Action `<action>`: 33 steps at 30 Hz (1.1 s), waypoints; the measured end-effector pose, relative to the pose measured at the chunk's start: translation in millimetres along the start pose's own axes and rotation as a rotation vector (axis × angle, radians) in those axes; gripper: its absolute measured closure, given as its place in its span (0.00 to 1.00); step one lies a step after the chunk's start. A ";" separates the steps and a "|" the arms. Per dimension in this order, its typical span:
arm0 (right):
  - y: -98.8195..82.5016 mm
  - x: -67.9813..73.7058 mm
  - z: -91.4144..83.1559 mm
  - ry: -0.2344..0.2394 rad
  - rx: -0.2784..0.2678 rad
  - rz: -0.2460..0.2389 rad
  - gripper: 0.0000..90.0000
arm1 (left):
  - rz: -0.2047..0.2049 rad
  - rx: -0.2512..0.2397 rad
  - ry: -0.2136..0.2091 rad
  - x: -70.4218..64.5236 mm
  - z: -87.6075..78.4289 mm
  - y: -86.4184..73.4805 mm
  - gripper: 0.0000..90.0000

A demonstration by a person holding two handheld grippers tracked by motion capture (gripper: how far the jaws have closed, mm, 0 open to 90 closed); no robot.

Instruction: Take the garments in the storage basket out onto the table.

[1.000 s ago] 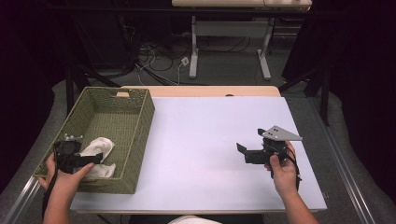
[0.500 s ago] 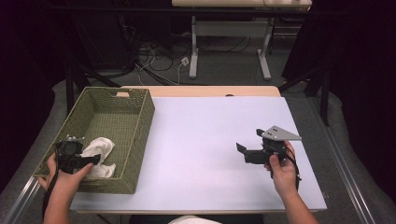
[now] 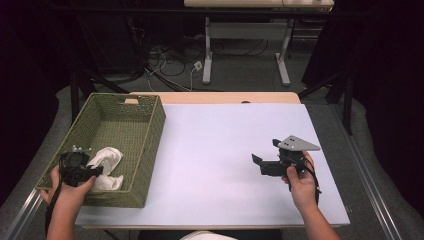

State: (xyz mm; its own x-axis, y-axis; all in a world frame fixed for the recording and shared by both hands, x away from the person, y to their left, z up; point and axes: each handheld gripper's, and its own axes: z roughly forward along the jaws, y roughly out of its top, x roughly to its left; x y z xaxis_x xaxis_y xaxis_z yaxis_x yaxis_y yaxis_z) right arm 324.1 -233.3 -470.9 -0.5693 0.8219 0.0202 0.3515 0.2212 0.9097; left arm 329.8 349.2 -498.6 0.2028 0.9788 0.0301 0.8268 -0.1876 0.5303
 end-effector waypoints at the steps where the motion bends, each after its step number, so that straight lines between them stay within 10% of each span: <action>1: -0.3 0.0 0.6 -0.003 -0.001 -0.005 0.11 | -0.003 -0.005 -0.002 -0.2 -0.6 0.2 0.83; 33: -1.1 -1.7 1.1 -0.002 0.012 -0.008 0.13 | -0.044 -0.212 -0.003 4.0 -33.4 -1.7 0.90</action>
State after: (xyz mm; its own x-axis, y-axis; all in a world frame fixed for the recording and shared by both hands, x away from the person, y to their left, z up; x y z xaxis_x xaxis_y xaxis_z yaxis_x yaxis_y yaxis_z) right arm 325.5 -234.4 -472.4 -0.5707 0.8211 0.0123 0.3557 0.2337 0.9049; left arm 311.7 356.2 -471.1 0.1711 0.9852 0.0006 0.7059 -0.1230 0.6976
